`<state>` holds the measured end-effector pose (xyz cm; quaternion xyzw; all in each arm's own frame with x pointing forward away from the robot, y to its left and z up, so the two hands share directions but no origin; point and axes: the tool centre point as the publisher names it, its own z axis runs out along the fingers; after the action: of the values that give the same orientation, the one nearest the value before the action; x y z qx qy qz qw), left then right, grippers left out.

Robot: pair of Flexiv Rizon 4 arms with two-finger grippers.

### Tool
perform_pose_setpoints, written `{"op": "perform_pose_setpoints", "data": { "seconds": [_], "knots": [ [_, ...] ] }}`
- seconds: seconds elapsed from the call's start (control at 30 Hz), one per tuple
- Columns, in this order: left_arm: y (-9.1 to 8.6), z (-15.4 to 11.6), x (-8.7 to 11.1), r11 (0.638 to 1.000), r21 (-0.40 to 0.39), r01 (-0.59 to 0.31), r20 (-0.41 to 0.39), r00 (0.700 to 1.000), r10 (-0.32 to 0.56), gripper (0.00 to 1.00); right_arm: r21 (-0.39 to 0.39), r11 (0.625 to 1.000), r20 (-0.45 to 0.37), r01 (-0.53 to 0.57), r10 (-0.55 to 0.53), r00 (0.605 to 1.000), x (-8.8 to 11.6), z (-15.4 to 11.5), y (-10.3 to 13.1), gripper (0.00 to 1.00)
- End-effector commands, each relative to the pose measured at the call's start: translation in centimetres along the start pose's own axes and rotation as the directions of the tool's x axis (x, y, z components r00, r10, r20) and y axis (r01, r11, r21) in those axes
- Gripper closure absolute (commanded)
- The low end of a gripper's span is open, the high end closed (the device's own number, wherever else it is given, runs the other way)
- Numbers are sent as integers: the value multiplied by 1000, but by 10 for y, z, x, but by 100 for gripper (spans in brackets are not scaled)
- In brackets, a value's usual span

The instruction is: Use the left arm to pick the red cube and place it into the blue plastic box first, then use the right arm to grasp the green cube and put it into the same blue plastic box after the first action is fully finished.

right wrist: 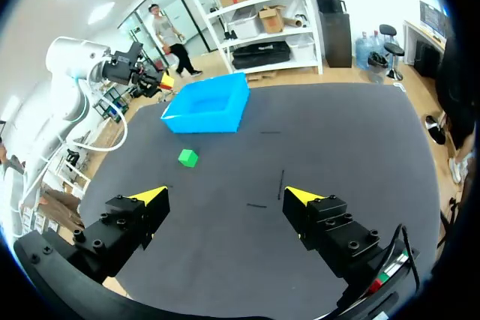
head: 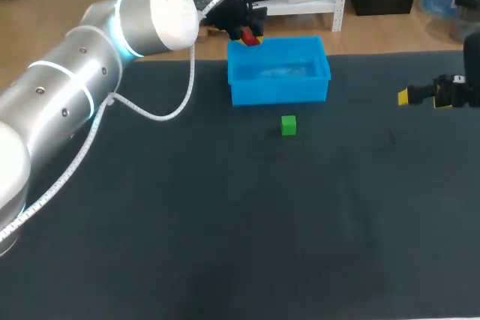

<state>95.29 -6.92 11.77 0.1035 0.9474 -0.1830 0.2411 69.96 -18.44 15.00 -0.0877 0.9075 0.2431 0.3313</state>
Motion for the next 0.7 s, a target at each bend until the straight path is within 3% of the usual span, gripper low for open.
{"op": "perform_pose_setpoints", "data": {
  "seconds": [0.03, 0.5, 0.67, 0.7],
  "knots": [
    [4, 17, -15, 1000, 3, 0, -31, 1000, 0, 100, -1, 1000, -1, 1, -1, 1000, 0, 1, 0, 0],
    [2, 20, -15, 1000, 6, -20, -11, 1000, 20, 100, -1, 1000, -1, 1, -1, 1000, 0, 1, 0, 0],
    [-4, 18, -12, 999, 15, -34, 2, 999, 34, 42, -1, 1000, -1, 1, -1, 1000, 0, 1, 0, 0],
    [-5, 17, -12, 999, 17, -35, 3, 999, 35, 25, -1, 1000, -1, 1, -1, 1000, 0, 1, 0, 0]
  ]
}}
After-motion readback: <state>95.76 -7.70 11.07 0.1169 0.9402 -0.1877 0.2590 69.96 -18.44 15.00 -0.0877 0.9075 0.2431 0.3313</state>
